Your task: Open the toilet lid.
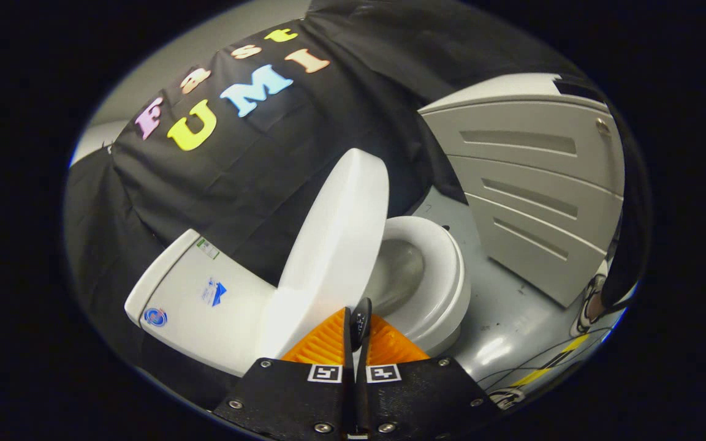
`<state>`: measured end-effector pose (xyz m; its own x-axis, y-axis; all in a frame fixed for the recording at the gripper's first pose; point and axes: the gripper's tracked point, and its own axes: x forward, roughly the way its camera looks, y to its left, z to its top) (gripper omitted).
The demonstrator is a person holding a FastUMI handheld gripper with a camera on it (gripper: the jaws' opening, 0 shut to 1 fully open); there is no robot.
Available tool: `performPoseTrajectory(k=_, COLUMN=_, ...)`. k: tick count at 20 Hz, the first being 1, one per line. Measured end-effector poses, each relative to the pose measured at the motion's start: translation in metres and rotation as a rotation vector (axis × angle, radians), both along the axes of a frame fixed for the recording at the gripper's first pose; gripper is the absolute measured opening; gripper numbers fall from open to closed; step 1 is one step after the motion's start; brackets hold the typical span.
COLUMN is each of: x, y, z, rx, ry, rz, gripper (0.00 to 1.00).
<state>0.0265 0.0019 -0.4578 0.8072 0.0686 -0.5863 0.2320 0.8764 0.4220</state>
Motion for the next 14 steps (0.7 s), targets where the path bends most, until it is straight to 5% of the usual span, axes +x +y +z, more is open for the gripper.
performPoseTrajectory(k=14, x=0.013, y=0.05, z=0.059, rx=-0.254, ry=-0.049, rz=0.026, gripper=0.0)
